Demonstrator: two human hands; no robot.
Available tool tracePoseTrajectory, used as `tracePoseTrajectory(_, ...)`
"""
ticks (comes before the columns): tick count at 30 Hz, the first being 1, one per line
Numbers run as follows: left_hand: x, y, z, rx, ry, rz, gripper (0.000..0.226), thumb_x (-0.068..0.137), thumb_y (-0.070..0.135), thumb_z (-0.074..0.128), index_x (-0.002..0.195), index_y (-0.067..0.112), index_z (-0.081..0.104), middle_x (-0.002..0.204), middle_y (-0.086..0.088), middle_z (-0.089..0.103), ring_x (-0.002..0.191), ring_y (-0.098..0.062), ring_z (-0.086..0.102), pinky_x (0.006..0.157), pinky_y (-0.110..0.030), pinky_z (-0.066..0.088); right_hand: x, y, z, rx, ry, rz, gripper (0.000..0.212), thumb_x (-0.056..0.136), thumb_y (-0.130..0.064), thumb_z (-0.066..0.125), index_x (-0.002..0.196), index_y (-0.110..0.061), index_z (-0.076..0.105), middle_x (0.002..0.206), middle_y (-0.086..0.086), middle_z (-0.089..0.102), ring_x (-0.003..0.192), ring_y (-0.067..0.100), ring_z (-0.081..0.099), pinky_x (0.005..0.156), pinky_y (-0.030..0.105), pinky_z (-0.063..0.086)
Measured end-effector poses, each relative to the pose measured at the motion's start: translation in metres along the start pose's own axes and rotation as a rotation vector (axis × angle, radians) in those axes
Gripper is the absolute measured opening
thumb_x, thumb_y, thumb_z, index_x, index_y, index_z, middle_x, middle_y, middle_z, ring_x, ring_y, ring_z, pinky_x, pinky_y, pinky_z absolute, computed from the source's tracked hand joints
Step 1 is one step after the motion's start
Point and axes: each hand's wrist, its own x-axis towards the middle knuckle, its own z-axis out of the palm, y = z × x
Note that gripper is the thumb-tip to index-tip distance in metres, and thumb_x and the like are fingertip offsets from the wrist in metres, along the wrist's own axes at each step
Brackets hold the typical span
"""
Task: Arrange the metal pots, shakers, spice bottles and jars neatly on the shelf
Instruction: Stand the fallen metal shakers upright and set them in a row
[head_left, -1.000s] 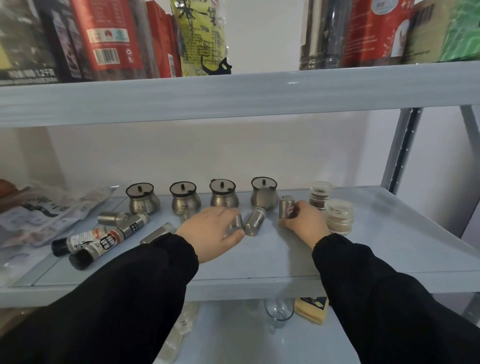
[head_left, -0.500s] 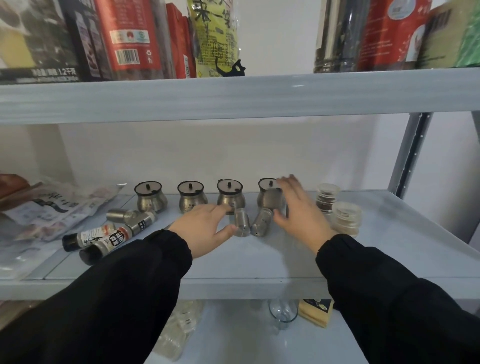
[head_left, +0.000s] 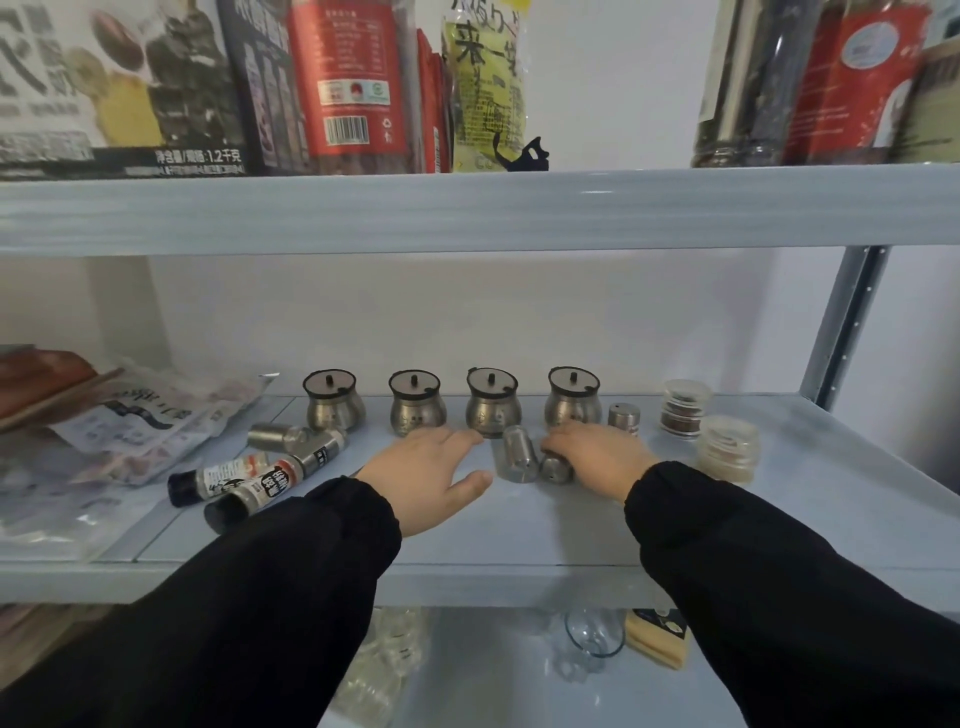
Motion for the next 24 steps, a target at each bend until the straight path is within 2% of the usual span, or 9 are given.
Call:
tracePoseTrajectory(3, 0.0, -0.003, -0.001, 0.004, 0.008, 0.002, 0.059, 0.097, 0.059, 0.034, 0.148, 0.029, 0.032, 0.144, 0.001, 0.048, 0.134, -0.019, 0.039, 0.105, -0.034, 0.037, -0.004, -0.003, 0.0, 0.13, 0.024, 0.061, 0.027, 0.088, -0.021, 0.06, 0.114, -0.025, 0.059, 0.113, 0.001, 0.066, 0.102, 0.023, 0.063, 0.082, 0.033, 0.05)
tracePoseTrajectory(7, 0.001, -0.007, -0.001, -0.006, 0.004, -0.002, 0.06, 0.096, 0.061, 0.033, 0.147, 0.03, 0.032, 0.139, 0.002, 0.051, 0.13, -0.019, 0.042, 0.103, -0.033, 0.038, -0.012, -0.009, 0.004, 0.413, 0.191, 0.238, 0.038, 0.089, -0.035, 0.065, 0.124, -0.024, 0.057, 0.113, -0.002, 0.067, 0.102, 0.019, 0.063, 0.08, 0.026, 0.043)
tracePoseTrajectory(10, 0.001, -0.007, -0.001, -0.006, 0.01, -0.004, 0.06, 0.096, 0.061, 0.032, 0.147, 0.03, 0.032, 0.138, 0.002, 0.052, 0.129, -0.018, 0.043, 0.102, -0.033, 0.039, -0.014, -0.013, 0.012, 0.67, 0.255, 0.377, 0.031, 0.087, -0.042, 0.065, 0.11, -0.022, 0.061, 0.1, -0.007, 0.068, 0.092, 0.014, 0.063, 0.076, 0.027, 0.046)
tracePoseTrajectory(13, 0.0, -0.004, -0.001, -0.013, 0.003, -0.006, 0.06, 0.096, 0.061, 0.032, 0.147, 0.03, 0.032, 0.137, 0.002, 0.052, 0.128, -0.019, 0.044, 0.101, -0.034, 0.04, -0.014, -0.015, 0.021, 0.792, 0.303, 0.447, 0.026, 0.086, -0.043, 0.067, 0.102, -0.023, 0.062, 0.093, -0.008, 0.068, 0.088, 0.01, 0.063, 0.072, 0.025, 0.047)
tracePoseTrajectory(16, 0.0, -0.002, 0.0, -0.021, -0.004, -0.01, 0.06, 0.096, 0.061, 0.032, 0.147, 0.03, 0.032, 0.139, 0.002, 0.051, 0.13, -0.019, 0.043, 0.103, -0.034, 0.04, -0.013, -0.017, 0.027, 0.861, 0.306, 0.462, 0.028, 0.085, -0.039, 0.069, 0.106, -0.023, 0.063, 0.095, -0.008, 0.069, 0.09, 0.01, 0.064, 0.077, 0.028, 0.05)
tracePoseTrajectory(24, 0.001, 0.001, 0.0, -0.039, -0.008, -0.011, 0.06, 0.096, 0.062, 0.033, 0.147, 0.031, 0.031, 0.142, 0.003, 0.049, 0.133, -0.017, 0.04, 0.105, -0.033, 0.038, -0.006, -0.018, 0.036, 0.733, 0.278, 0.511, 0.036, 0.081, -0.034, 0.076, 0.11, -0.018, 0.062, 0.1, -0.002, 0.068, 0.092, 0.018, 0.063, 0.082, 0.033, 0.051)
